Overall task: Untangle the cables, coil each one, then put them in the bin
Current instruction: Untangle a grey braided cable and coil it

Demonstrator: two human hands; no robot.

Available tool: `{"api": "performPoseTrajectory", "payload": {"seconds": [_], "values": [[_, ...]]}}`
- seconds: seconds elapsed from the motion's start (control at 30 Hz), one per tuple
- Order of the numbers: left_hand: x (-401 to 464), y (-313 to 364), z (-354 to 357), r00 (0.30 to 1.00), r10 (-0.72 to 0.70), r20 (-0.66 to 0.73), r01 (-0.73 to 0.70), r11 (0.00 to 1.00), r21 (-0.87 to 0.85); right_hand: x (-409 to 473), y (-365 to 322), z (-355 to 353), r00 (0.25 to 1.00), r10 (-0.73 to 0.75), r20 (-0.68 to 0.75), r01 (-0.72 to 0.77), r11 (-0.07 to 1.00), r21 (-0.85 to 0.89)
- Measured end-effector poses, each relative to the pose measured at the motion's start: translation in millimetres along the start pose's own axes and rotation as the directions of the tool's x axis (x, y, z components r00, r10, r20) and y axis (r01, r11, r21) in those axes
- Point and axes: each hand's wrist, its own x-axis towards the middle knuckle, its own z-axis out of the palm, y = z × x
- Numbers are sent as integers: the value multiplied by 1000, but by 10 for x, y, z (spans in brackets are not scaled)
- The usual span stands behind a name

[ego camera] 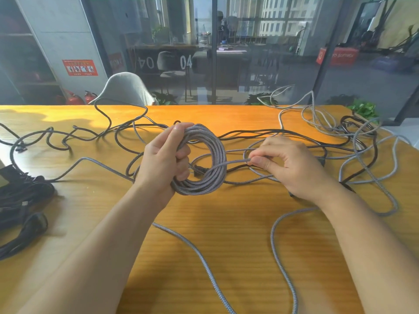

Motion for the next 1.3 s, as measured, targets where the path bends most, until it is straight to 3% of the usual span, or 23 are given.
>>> {"api": "performPoseTrajectory", "payload": {"seconds": [0.13, 0.3, 0.4, 0.5, 0.6, 0.67, 0.9, 1.1, 1.3], "values": [[-27, 4, 56, 999, -1, 43, 4, 998, -60, 38, 83, 101, 978, -163, -129, 114, 941, -319], [-76, 73, 83, 997, 14, 79, -2, 988, -152, 50, -151, 356, 955, -210, -211, 124, 925, -359], [-103, 53, 132, 994, 2, 110, 16, 986, -165, 50, -249, 436, 951, -127, -283, 65, 974, -218], [-95, 32, 121, 994, -4, 113, 25, 983, -180, 22, -300, 508, 966, 83, -243, -69, 995, 66], [-89, 29, 107, 995, 4, 104, 14, 986, -168, 27, -383, 561, 959, 251, -133, -172, 885, 433], [-84, 39, 100, 997, 13, 78, 1, 986, -169, 53, -406, 572, 947, 296, -122, -176, 799, 574], [-62, 27, 108, 999, 28, 15, -26, 986, -162, 60, -370, 587, 924, 363, -120, -171, 674, 719], [-42, -49, 112, 999, 7, 40, 0, 986, -167, 49, -412, 592, 908, 408, 99, -263, 369, 891], [-46, -103, 137, 997, 74, -3, -74, 996, -58, 67, -470, 534, 890, 402, 217, -327, 227, 917]]}}
